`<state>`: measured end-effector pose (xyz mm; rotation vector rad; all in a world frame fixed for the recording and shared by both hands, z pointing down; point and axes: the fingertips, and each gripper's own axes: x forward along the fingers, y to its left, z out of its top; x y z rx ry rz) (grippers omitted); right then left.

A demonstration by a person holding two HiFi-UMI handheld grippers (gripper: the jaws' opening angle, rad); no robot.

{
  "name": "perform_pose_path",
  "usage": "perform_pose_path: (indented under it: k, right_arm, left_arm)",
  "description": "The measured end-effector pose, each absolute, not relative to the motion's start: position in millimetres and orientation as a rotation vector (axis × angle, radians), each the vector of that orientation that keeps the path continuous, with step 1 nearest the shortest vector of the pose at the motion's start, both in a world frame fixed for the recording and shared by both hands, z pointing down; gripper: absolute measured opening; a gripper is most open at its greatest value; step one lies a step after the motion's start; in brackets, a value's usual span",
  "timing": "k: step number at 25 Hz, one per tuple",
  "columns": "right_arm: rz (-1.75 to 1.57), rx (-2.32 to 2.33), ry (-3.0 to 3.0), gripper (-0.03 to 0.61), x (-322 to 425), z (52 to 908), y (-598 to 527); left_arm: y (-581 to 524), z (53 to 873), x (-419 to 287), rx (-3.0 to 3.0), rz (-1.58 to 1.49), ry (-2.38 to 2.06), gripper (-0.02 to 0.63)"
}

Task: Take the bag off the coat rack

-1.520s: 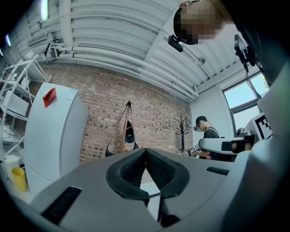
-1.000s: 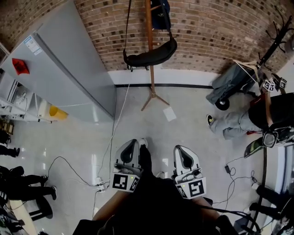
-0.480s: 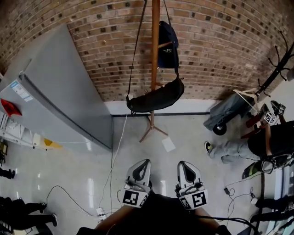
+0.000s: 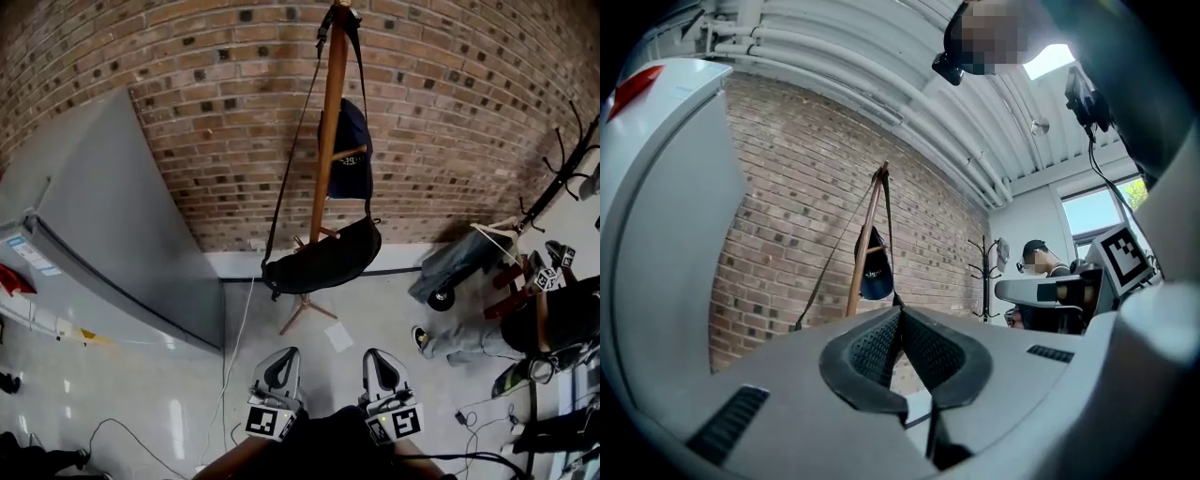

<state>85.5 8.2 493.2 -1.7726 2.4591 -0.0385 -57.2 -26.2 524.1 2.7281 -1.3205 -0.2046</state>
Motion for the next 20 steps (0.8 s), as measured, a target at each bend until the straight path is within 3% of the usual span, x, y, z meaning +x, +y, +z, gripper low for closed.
perform_pose_path:
  k: [20]
  right_arm:
    - [0.029,-1.691,2.555,0.012,149,462,-115]
  left_arm:
    - [-116,492,-2,2.629,-0.250,-1.601,0.015]
